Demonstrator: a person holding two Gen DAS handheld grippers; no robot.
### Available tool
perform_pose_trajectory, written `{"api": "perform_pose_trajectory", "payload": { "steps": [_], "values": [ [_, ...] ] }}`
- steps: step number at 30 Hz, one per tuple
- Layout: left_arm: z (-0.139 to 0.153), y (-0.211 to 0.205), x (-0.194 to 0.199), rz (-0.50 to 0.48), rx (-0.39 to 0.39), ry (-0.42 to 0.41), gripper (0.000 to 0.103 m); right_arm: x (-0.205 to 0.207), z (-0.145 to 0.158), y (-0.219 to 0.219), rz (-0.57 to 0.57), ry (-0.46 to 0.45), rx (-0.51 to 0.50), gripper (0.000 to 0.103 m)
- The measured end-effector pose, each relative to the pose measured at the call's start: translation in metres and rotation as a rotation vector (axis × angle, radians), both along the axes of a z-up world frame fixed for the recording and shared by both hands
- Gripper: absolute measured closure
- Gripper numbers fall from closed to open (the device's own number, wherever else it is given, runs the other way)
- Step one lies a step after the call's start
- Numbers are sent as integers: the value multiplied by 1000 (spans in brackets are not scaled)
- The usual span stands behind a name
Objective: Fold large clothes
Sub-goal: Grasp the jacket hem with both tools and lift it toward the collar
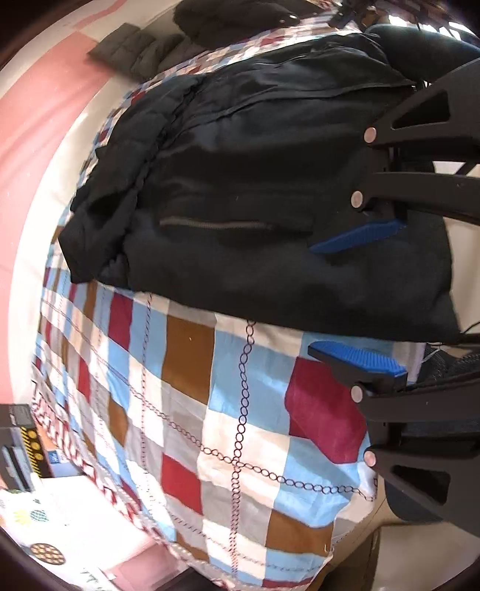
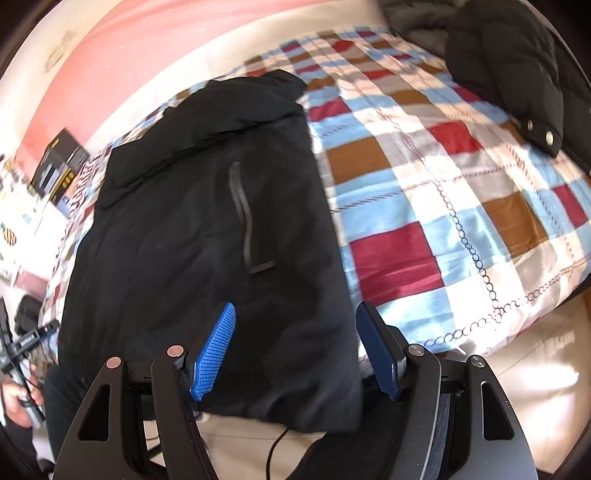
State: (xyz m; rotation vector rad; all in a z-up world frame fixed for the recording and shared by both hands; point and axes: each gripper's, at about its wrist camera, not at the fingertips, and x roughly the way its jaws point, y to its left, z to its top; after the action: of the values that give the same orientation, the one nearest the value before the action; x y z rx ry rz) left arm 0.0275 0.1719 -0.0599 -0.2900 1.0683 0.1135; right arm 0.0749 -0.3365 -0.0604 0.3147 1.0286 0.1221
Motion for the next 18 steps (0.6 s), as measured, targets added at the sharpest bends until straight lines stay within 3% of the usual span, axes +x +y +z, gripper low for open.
{"api": "perform_pose_trajectory", "payload": {
  "steps": [10, 12, 18],
  "values": [
    [-30, 9, 11, 1, -131, 48, 51, 22, -43, -14, -22, 178, 142, 35],
    [-30, 5, 6, -10, -123, 43, 51, 21, -47, -11, -8, 203, 170, 35],
    [-36, 3, -11, -4, -193, 37, 51, 16, -44, 9, 67, 236, 122, 34]
  ]
}}
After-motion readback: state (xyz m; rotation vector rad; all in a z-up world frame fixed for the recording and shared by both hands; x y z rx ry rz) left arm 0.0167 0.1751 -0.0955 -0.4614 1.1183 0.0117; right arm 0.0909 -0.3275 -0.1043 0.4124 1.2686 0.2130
